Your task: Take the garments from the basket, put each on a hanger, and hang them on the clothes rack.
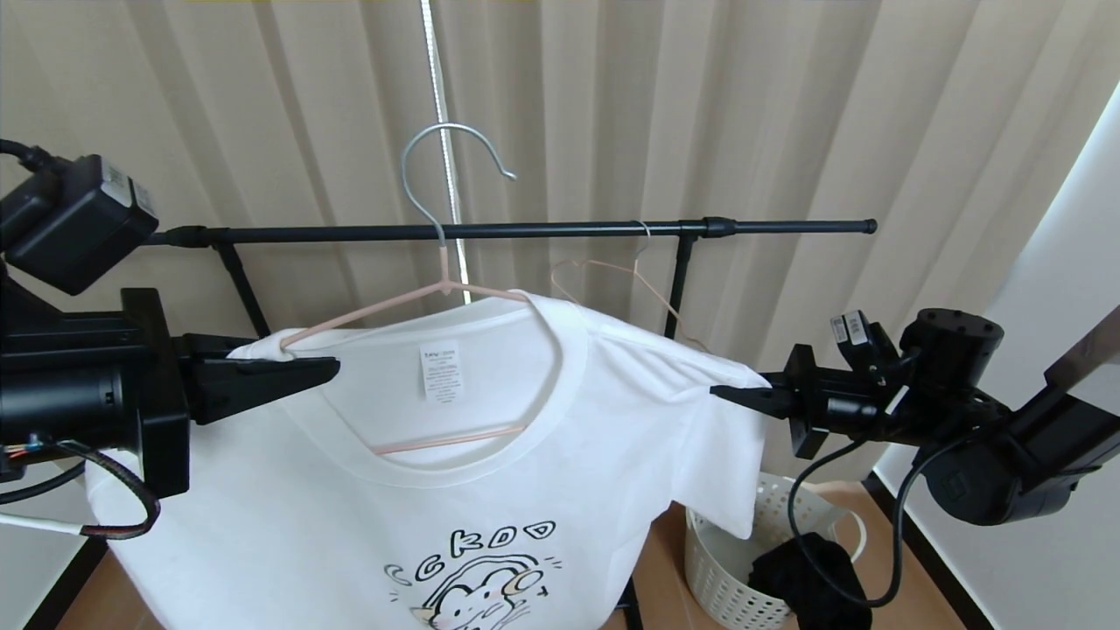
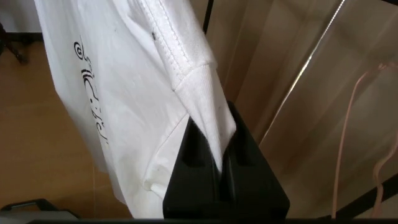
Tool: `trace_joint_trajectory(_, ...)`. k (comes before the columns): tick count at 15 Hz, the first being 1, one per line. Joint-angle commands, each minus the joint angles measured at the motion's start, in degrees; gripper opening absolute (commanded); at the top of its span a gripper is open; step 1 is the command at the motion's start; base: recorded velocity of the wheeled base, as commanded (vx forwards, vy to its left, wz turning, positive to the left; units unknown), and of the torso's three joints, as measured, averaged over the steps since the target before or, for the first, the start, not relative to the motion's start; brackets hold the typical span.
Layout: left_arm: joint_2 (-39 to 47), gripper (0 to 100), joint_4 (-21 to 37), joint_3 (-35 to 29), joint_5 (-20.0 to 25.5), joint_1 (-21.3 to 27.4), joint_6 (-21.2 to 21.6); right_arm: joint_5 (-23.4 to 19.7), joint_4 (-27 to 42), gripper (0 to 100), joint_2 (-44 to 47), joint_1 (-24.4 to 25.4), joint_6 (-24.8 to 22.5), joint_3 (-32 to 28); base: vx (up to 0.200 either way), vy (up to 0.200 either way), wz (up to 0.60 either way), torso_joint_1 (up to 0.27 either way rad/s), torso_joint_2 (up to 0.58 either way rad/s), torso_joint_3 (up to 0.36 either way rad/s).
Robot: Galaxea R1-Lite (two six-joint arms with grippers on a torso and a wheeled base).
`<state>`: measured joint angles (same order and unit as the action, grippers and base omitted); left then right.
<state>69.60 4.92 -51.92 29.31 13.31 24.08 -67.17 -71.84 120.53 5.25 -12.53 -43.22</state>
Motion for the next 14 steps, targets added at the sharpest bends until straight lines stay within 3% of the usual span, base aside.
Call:
trace_joint_trajectory(1, -1.22, 0, 0.08, 0.42, 0.05, -0.92, 0.01, 0.02, 0.03, 0, -0.03, -0.42, -0.04, -0.29, 0.0, 0.0, 0.0, 0.0, 0.0, 0.0)
trace_joint_trajectory(14, -1.48, 0, 0.0, 1.21, 0.05, -2.5, -0.79, -0.07, 2.32, 0, -1.44, -0.6, 0.05, -0.11, 0.0, 0.0, 0.0, 0.0, 0.0, 0.0)
